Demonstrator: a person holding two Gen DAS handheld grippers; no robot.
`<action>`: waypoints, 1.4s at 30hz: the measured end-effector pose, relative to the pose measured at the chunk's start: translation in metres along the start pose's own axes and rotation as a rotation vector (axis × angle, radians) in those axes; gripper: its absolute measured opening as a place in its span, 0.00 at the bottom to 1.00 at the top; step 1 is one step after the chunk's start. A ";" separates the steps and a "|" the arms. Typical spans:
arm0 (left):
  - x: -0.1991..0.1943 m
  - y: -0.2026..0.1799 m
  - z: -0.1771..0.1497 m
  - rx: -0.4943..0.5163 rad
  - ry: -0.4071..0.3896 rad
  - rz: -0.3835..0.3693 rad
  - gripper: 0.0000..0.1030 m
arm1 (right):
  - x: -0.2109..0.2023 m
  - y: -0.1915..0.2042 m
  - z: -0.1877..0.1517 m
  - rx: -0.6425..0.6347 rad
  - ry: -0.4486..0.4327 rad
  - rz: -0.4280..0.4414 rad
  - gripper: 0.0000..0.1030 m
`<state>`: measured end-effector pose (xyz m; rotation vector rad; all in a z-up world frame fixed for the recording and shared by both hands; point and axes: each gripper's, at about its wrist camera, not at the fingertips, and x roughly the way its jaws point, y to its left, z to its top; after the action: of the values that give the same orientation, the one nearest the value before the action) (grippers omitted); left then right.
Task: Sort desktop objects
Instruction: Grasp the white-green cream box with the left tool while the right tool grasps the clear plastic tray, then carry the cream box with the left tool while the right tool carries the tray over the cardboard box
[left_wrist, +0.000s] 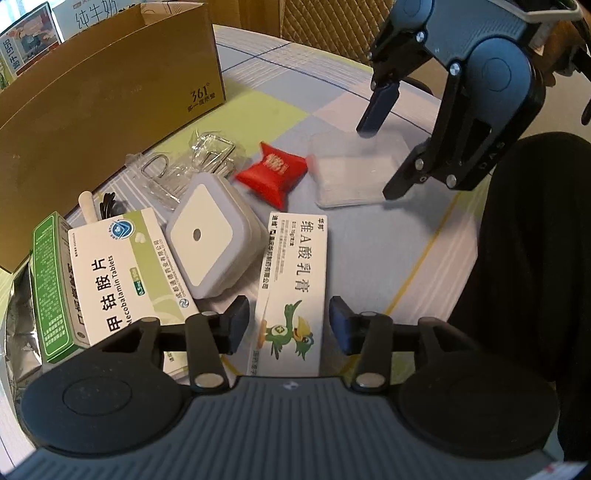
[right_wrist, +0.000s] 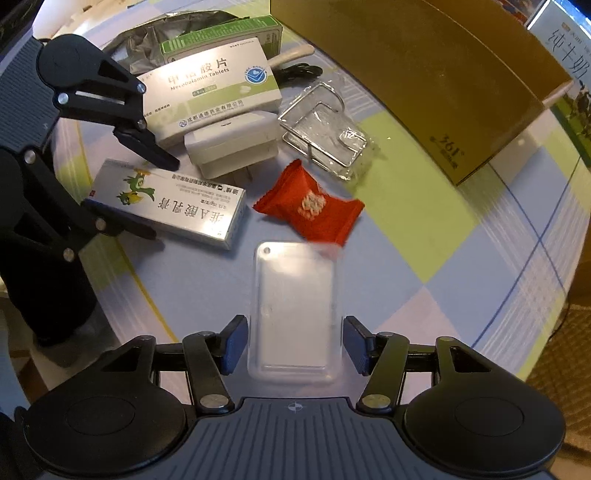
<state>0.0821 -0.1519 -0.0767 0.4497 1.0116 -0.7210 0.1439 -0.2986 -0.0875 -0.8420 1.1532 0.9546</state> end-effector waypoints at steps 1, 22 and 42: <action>0.001 0.000 0.000 -0.001 0.001 0.001 0.41 | 0.001 0.001 0.000 -0.001 -0.006 0.005 0.54; -0.009 -0.009 0.005 -0.075 -0.025 -0.021 0.32 | -0.021 0.005 -0.017 0.135 -0.095 -0.008 0.52; -0.103 0.089 0.061 -0.078 -0.162 0.179 0.32 | -0.101 -0.013 0.069 0.136 -0.306 -0.156 0.52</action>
<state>0.1487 -0.0954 0.0441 0.4018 0.8332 -0.5463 0.1673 -0.2584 0.0260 -0.6400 0.8653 0.8326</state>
